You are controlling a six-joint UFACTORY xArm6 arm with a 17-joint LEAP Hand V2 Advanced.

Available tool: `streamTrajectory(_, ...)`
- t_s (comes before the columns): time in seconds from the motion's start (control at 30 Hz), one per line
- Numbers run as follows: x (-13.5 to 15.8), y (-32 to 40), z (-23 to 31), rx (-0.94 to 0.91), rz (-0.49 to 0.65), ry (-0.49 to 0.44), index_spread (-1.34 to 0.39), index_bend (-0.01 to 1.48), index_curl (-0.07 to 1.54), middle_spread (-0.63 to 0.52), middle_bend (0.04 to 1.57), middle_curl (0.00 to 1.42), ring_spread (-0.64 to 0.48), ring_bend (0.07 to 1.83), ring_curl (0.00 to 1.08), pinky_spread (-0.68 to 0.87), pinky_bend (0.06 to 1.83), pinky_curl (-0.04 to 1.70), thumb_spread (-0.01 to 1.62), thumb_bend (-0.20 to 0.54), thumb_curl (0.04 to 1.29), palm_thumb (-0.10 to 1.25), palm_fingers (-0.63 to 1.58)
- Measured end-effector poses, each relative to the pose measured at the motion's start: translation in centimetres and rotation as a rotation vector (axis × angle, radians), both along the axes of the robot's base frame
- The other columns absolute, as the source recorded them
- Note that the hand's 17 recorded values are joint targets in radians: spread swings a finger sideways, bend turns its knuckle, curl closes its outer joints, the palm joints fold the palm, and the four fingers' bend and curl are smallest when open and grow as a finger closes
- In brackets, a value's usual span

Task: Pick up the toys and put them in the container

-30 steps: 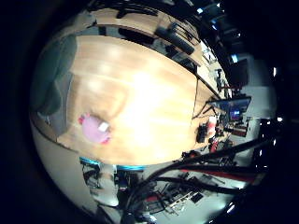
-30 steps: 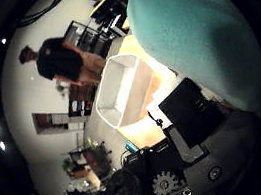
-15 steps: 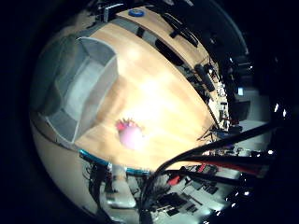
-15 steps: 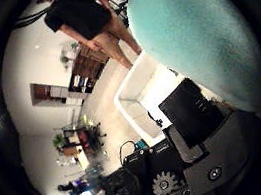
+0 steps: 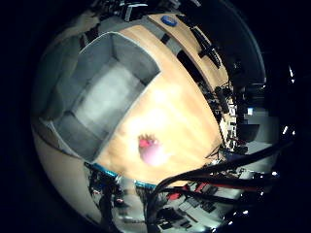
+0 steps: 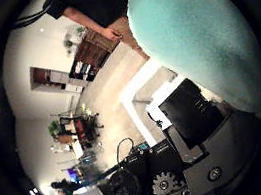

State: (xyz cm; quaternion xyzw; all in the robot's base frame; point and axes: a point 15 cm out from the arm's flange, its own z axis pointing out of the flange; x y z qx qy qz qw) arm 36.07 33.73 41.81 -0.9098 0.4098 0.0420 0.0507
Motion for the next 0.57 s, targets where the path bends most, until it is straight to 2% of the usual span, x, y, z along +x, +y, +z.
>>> streamTrajectory(0.03, 0.1, 0.0, -0.1, -0.006, 0.002, -0.002, -0.58, 0.27, 0.69, -0.4, 0.69, 0.64, -0.35, 1.11, 0.45, -0.6, 1.01, 0.31, 1.02, -0.067, 0.39, 0.94, 1.09)
streamTrajectory(0.1, 0.0, -0.1, -0.5, -0.017, 0.005, 0.005, -0.58, 0.26, 0.69, -0.39, 0.58, 0.62, -0.36, 1.08, 0.45, -0.54, 1.03, 0.32, 1.03, -0.132, 0.33, 0.71, 0.83)
streamTrajectory(0.13, 0.0, -0.1, -0.9, -0.026, 0.008, 0.014, -0.57, 0.29, 0.72, -0.35, 0.51, 0.61, -0.34, 0.99, 0.44, -0.46, 1.0, 0.33, 1.01, -0.164, 0.3, 0.54, 0.53)
streamTrajectory(0.17, -0.1, -0.2, -1.2, -0.033, 0.011, 0.022, -0.56, 0.29, 0.72, -0.33, 0.48, 0.6, -0.32, 0.95, 0.44, -0.4, 1.0, 0.34, 0.99, -0.175, 0.28, 0.45, 0.4)
streamTrajectory(0.2, -0.1, -0.4, -1.4, -0.04, 0.012, 0.031, -0.53, 0.27, 0.71, -0.28, 0.42, 0.58, -0.24, 0.83, 0.42, -0.26, 1.02, 0.35, 0.95, -0.163, 0.26, 0.31, 0.18)
streamTrajectory(0.27, -0.4, -0.6, -2.4, -0.061, 0.016, 0.065, -0.52, 0.2, 0.64, -0.2, 0.35, 0.53, -0.1, 0.67, 0.34, -0.03, 1.01, 0.32, 0.89, -0.12, 0.24, 0.15, 0.04)
streamTrajectory(0.4, -0.3, -0.3, -2.6, -0.057, 0.021, 0.067, -0.49, 0.17, 0.55, -0.11, 0.28, 0.47, 0.05, 0.56, 0.27, 0.21, 0.98, 0.27, 0.84, -0.055, 0.25, 0.07, 0.0)
streamTrajectory(0.57, -0.4, -0.1, -2.7, -0.059, 0.032, 0.066, -0.46, 0.17, 0.49, -0.07, 0.25, 0.44, 0.12, 0.52, 0.25, 0.35, 0.96, 0.25, 0.82, -0.039, 0.27, 0.04, 0.03)
